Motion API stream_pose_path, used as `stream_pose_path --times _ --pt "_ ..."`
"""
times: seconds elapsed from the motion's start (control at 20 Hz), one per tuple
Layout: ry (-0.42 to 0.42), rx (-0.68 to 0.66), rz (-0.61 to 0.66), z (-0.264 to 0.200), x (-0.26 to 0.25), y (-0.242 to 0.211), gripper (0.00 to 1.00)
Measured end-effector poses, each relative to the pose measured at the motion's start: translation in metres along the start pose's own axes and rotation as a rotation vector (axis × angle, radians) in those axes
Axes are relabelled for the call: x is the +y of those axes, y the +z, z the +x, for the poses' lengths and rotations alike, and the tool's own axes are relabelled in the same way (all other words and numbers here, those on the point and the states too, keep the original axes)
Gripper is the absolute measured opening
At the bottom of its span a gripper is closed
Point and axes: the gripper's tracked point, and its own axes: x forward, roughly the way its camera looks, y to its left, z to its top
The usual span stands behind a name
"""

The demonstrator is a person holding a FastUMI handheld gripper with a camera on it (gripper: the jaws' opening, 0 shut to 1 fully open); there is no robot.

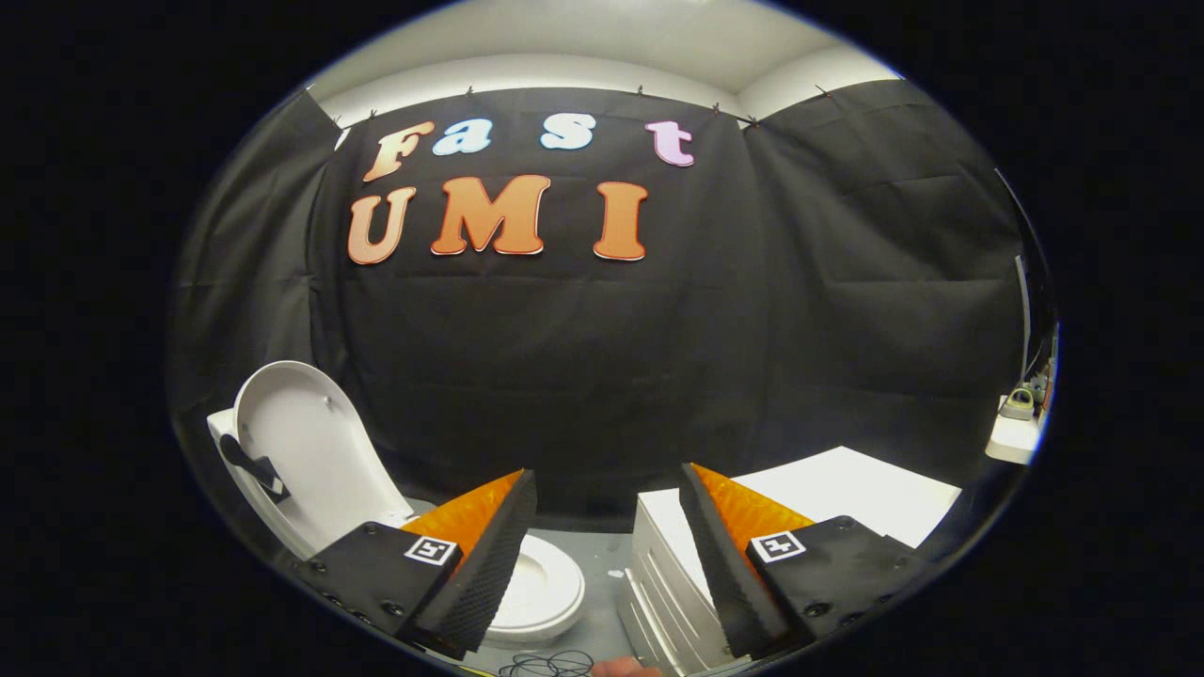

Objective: Open the toilet lid.

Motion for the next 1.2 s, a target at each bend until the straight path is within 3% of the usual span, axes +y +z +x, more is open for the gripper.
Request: stream_pose_path --times 0.25,0.5,1.2 --pt "-0.020 -0.010 0.024 -0.015 -0.028 -0.021 0.98" --pt "-0.093 0.005 0.037 -0.017 -0.057 -0.048 0.98" --pt "-0.118 0.016 0.029 -0.009 -0.059 -0.054 0.98"
